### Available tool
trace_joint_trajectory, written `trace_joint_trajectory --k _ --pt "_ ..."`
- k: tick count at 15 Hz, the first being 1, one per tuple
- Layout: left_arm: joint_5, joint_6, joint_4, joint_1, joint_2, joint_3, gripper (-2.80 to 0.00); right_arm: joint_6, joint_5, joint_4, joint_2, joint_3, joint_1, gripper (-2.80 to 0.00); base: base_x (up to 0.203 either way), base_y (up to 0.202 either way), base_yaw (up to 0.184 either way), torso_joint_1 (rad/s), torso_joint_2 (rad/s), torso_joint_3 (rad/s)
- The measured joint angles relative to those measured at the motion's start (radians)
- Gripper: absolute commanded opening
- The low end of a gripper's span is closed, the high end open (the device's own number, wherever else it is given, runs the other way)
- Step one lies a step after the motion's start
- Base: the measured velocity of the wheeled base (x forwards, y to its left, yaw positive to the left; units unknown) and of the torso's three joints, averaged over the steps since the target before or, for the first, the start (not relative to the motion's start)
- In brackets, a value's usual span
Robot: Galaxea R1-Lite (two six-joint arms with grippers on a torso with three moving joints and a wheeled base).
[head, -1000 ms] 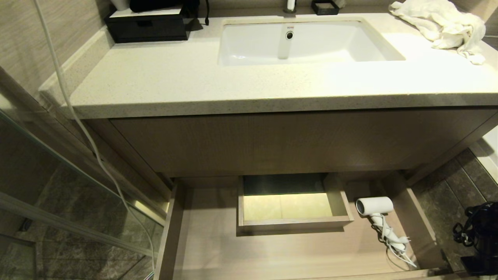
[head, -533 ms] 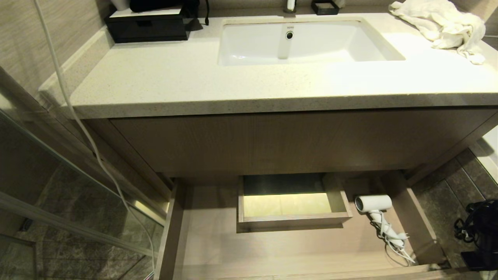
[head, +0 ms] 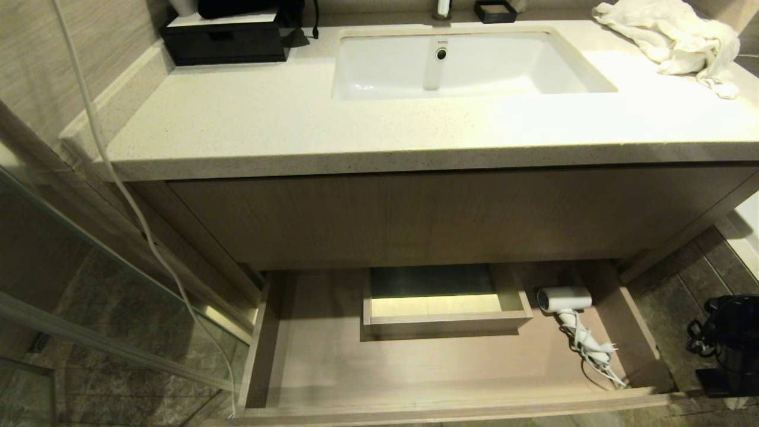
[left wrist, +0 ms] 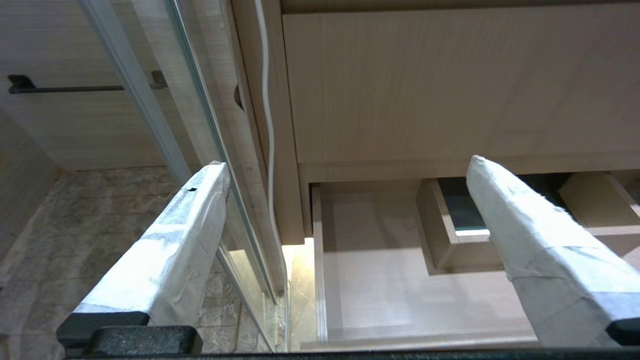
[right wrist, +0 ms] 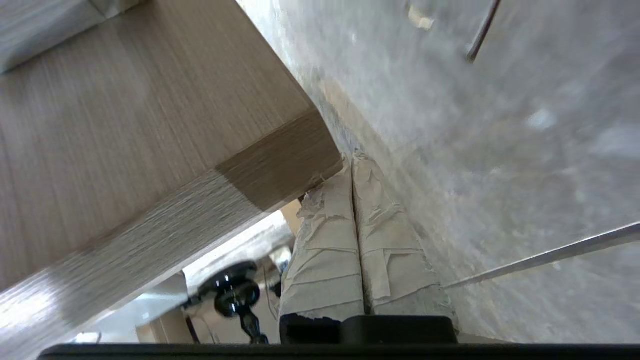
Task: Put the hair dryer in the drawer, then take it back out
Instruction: Close the drawer
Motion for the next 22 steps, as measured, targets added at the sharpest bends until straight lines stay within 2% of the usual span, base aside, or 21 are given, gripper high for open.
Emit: trace_joint_trajectory --k 9,15,18,22 --pt "0.000 0.000 0.000 0.000 0.000 0.000 0.00 0.018 0.021 -0.038 -0.015 -0.067 0.057 -2.80 0.000 0.000 0.000 0.000 0.00 0.000" --pt "0.000 0.000 0.000 0.000 0.000 0.000 0.00 0.014 0.074 -0.064 -0.021 -0.144 0.112 -2.80 0.000 0.000 0.000 0.000 0.00 0.000" --pt "0.000 0.000 0.000 0.000 0.000 0.000 0.00 -0.003 0.123 -0.061 -0.043 -0.136 0.112 -2.80 0.000 0.000 0.000 0.000 0.00 0.000" --pt "0.000 0.000 0.000 0.000 0.000 0.000 0.00 -0.018 0.133 -0.059 -0.068 -0.130 0.108 -2.80 0.000 0.000 0.000 0.000 0.00 0.000"
